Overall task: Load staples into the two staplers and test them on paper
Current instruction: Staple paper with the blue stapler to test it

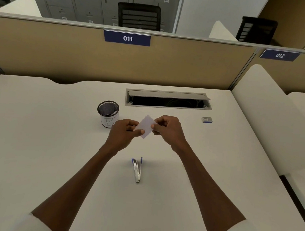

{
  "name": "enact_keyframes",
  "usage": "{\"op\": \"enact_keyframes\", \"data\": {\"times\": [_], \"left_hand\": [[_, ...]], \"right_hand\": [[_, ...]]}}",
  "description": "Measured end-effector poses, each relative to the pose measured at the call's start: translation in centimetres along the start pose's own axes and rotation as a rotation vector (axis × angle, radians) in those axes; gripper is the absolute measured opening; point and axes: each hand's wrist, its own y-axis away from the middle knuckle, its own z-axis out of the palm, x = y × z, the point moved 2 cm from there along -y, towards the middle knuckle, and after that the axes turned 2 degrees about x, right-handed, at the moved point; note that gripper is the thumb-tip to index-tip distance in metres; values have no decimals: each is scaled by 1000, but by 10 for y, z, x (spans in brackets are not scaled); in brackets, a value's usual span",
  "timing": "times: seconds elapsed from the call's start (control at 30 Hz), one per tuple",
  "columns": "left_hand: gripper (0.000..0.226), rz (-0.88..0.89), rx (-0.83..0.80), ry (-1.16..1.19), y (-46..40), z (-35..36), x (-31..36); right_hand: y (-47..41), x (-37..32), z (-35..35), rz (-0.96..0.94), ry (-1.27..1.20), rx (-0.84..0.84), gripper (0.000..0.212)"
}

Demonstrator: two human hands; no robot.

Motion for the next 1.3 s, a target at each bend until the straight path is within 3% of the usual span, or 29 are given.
{"op": "enact_keyframes", "data": {"times": [0.17,0.23,0.37,0.5,0.63,0.73,0.87,1.13,1.3], "left_hand": [[14,-230,-1,435,9,0,-21],[8,-255,22,503,13,0,-26],[18,-269,137,475,16,-3,-39],[22,-278,262,432,19,-7,-51],[23,-304,304,442,20,-9,-58],[24,-314,301,435,20,-8,-62],[24,-315,294,412,19,-6,-64],[21,-321,286,380,16,2,-69],[24,-327,285,374,14,3,-70]], "right_hand": [[11,12,13,186,-280,22,16],[14,17,19,221,-356,19,17],[21,32,32,302,-400,51,28],[28,61,46,334,-120,149,33],[44,84,66,241,413,-70,31],[58,95,86,209,578,-197,45],[66,103,101,160,751,-221,53],[66,108,108,137,727,-154,23],[62,111,95,272,428,-119,18]]}}
